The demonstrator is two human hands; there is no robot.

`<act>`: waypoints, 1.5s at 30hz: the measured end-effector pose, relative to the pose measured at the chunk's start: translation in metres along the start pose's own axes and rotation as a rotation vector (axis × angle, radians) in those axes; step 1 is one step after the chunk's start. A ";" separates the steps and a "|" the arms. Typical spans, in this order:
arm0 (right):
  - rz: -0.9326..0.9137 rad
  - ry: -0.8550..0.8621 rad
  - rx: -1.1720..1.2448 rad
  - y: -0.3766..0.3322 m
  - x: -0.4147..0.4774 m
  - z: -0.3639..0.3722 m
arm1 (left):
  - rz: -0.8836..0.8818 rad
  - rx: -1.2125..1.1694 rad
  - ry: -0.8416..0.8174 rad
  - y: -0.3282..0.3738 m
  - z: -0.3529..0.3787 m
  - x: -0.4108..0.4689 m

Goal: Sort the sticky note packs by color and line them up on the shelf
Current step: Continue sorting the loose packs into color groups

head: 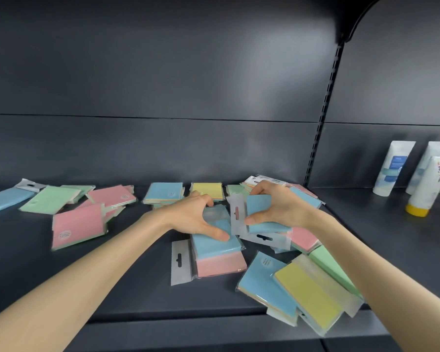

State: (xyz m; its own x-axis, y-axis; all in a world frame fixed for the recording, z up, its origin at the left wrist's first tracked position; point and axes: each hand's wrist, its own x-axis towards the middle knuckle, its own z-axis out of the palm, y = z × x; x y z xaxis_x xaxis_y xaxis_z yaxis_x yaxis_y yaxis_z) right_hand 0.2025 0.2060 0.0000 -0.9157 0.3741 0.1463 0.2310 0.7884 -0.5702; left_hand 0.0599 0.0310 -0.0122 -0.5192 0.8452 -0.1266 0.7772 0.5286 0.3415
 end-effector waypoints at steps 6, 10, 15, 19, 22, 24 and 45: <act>-0.031 0.085 0.081 0.005 0.004 0.009 | 0.007 -0.126 0.055 0.002 -0.003 -0.001; -0.039 0.144 0.117 0.006 0.006 0.012 | -0.020 -0.237 0.086 -0.003 -0.004 -0.002; -0.049 0.228 0.139 0.004 0.006 0.017 | -0.048 -0.361 0.199 -0.008 -0.012 -0.003; -0.037 0.252 0.193 -0.003 0.007 0.017 | -0.023 -0.483 0.262 -0.011 -0.019 -0.007; -0.033 0.281 0.271 -0.008 0.007 0.016 | 0.000 -0.660 0.329 -0.013 -0.022 -0.012; -0.030 0.300 0.370 -0.013 0.007 0.013 | 0.006 -0.750 0.366 -0.015 -0.023 -0.017; 0.133 0.012 0.847 -0.030 -0.014 0.004 | -0.010 -1.409 0.379 0.009 -0.006 -0.047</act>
State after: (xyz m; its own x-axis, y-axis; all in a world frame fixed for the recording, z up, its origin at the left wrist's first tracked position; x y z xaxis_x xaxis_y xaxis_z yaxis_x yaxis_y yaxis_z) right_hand 0.2068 0.1754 0.0122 -0.8940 0.4461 0.0412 0.0083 0.1084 -0.9941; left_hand 0.0895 -0.0043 0.0020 -0.7564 0.6530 0.0377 -0.0964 -0.1683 0.9810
